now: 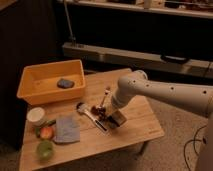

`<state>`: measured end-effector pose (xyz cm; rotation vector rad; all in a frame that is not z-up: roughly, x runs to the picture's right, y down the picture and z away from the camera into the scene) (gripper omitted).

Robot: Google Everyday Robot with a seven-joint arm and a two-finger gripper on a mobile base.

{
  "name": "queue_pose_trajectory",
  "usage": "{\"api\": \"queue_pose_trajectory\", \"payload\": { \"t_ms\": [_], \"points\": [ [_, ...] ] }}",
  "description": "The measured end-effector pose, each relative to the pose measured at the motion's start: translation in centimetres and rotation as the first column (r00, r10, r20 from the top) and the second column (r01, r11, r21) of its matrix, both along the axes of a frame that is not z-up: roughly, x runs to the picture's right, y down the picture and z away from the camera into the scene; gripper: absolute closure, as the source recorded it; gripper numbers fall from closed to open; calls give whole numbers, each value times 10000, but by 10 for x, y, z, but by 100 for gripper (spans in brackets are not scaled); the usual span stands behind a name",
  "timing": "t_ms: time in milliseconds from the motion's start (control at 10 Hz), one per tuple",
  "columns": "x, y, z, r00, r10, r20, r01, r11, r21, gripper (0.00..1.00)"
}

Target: Place eraser in metal cup

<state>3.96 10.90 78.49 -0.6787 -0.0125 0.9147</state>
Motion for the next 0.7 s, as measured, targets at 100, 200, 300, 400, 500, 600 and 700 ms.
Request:
{"api": "queue_pose_trajectory", "payload": {
  "t_ms": [100, 200, 300, 400, 500, 600, 700],
  "points": [
    [0, 0, 0, 10000, -15, -51, 15, 10000, 1, 80],
    [0, 0, 1, 9999, -62, -102, 62, 10000, 11, 72],
    [-1, 1, 1, 9996, -237, -141, 237, 9997, -5, 58],
    [-3, 2, 1, 9994, -320, -129, 320, 9995, -7, 50],
    [-3, 2, 1, 9993, -362, -133, 362, 9993, -23, 42],
    [-3, 3, 0, 9991, -409, -138, 408, 9992, -52, 32],
    [-3, 4, 0, 9988, -484, -121, 483, 9988, -82, 22]
  ]
}}
